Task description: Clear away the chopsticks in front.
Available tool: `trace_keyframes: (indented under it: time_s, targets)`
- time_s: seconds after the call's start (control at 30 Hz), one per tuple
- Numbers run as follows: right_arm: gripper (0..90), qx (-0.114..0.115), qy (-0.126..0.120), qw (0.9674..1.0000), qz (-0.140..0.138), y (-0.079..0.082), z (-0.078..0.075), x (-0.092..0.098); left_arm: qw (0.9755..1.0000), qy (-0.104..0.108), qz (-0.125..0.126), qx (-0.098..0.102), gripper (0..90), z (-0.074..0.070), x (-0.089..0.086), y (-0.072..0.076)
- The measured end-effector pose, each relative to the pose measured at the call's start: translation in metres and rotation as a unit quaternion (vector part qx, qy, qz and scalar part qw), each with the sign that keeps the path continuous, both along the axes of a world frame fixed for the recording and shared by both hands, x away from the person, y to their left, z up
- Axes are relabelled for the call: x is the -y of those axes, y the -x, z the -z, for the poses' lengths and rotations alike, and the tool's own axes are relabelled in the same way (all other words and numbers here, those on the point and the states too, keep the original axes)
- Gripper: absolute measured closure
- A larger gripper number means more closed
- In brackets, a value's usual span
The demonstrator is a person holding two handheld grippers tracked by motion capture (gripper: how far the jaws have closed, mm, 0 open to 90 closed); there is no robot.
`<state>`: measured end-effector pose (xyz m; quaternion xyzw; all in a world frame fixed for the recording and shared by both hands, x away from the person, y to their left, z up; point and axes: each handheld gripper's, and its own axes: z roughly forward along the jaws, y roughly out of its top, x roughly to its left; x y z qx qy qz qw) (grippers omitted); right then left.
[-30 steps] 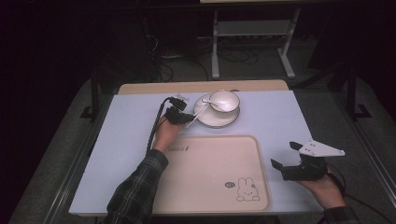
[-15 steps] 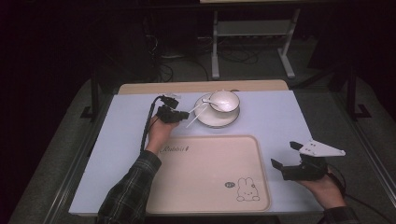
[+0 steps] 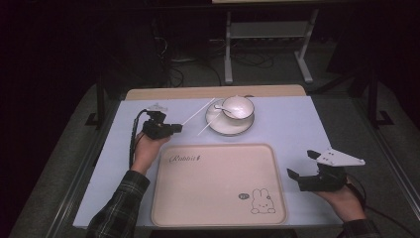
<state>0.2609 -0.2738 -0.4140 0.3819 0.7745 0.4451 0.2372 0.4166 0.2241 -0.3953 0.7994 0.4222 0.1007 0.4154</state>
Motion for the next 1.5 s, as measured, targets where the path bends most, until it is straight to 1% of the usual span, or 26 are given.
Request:
trace_keyframes:
  time_s: [0.1,0.2,0.23,0.27,0.3,0.33,0.37,0.4,0.43,0.47,0.5,0.53,0.57,0.6,0.63,0.67,0.73,0.77,0.93,0.97,1.07,1.13,1.2,1.3,1.4,1.5]
  targets:
    - [5.0,0.002,0.001,1.0000,0.000,0.000,0.000,0.000,1.0000,-0.006,0.002,0.003,86.2,-0.003,-0.009,0.013]
    - [5.0,0.002,0.002,1.0000,0.000,0.000,0.000,0.000,1.0000,-0.006,0.001,0.006,86.1,-0.005,-0.014,0.021]
    - [5.0,0.002,0.002,1.0000,0.000,0.000,0.000,0.000,0.9999,-0.003,0.002,0.010,86.2,-0.008,-0.020,0.030]
    - [5.0,0.002,0.003,1.0000,0.000,0.000,0.000,0.000,0.9999,-0.002,0.003,0.011,86.1,-0.009,-0.022,0.035]
    - [5.0,0.001,0.003,1.0000,0.000,0.000,0.000,-0.001,0.9999,-0.002,0.003,0.011,86.1,-0.009,-0.022,0.035]
    - [5.0,-0.001,0.004,1.0000,0.001,0.000,0.000,-0.001,0.9999,-0.004,0.007,0.013,86.1,-0.010,-0.025,0.046]
    - [5.0,-0.001,0.004,1.0000,0.001,0.000,0.000,-0.001,0.9999,-0.004,0.007,0.013,86.1,-0.010,-0.025,0.046]
    - [5.0,0.000,0.004,1.0000,0.001,0.000,0.000,0.000,0.9998,-0.006,0.013,0.013,86.1,-0.010,-0.026,0.056]
    - [5.0,0.000,0.004,1.0000,0.001,0.000,0.000,0.000,0.9998,-0.006,0.013,0.013,86.1,-0.010,-0.026,0.056]
    - [5.0,0.000,0.003,1.0000,0.002,0.000,0.000,0.000,0.9998,-0.004,0.017,0.013,86.1,-0.011,-0.027,0.065]
    - [5.0,0.000,0.003,1.0000,0.002,0.000,0.000,0.000,0.9998,-0.004,0.017,0.013,86.1,-0.011,-0.027,0.065]
    - [5.0,0.000,0.005,1.0000,0.002,0.000,0.000,0.000,0.9996,-0.003,0.022,0.016,86.1,-0.013,-0.027,0.074]
    - [5.0,0.000,0.005,1.0000,0.002,0.000,0.000,0.000,0.9996,-0.003,0.022,0.016,86.1,-0.013,-0.027,0.074]
    - [5.0,0.000,0.005,1.0000,0.002,0.000,0.000,0.000,0.9995,0.002,0.027,0.017,86.1,-0.013,-0.026,0.082]
    - [5.0,0.000,0.005,1.0000,0.002,0.000,0.000,0.000,0.9995,0.002,0.027,0.017,86.1,-0.013,-0.026,0.082]
    - [5.0,-0.001,0.006,1.0000,0.002,-0.001,0.001,-0.001,0.9994,0.002,0.033,0.015,86.1,-0.012,-0.025,0.090]
    - [5.0,-0.001,0.007,1.0000,0.002,-0.001,0.001,-0.001,0.9991,0.001,0.039,0.013,86.1,-0.010,-0.022,0.098]
    - [5.0,-0.001,0.007,1.0000,0.002,-0.001,0.001,-0.001,0.9991,0.001,0.039,0.013,86.1,-0.010,-0.022,0.098]
    - [5.0,-0.001,0.007,1.0000,0.001,-0.001,0.001,-0.001,0.9984,-0.009,0.056,-0.004,86.1,0.000,-0.016,0.116]
    - [5.0,-0.001,0.007,1.0000,0.001,-0.001,0.001,-0.001,0.9984,-0.009,0.056,-0.004,86.1,0.000,-0.016,0.116]
    - [5.0,-0.002,0.008,1.0000,0.001,-0.001,0.001,-0.001,0.9981,-0.016,0.059,-0.006,86.1,0.004,-0.015,0.126]
    - [5.0,-0.002,0.008,1.0000,0.001,-0.001,0.001,-0.001,0.9979,-0.015,0.062,-0.012,86.1,0.007,-0.015,0.130]
    - [5.0,-0.002,0.008,1.0000,0.001,-0.001,0.001,-0.001,0.9974,-0.022,0.066,-0.017,86.1,0.010,-0.014,0.133]
    - [5.0,-0.003,0.009,1.0000,0.001,-0.001,0.001,-0.001,0.9971,-0.026,0.068,-0.022,86.1,0.013,-0.012,0.133]
    - [5.0,-0.003,0.009,1.0000,0.000,-0.001,0.001,-0.002,0.9958,-0.047,0.073,-0.028,85.9,0.019,-0.008,0.131]
    - [5.0,-0.003,0.009,1.0000,0.000,-0.001,0.001,-0.002,0.9956,-0.049,0.075,-0.028,85.8,0.022,-0.007,0.130]
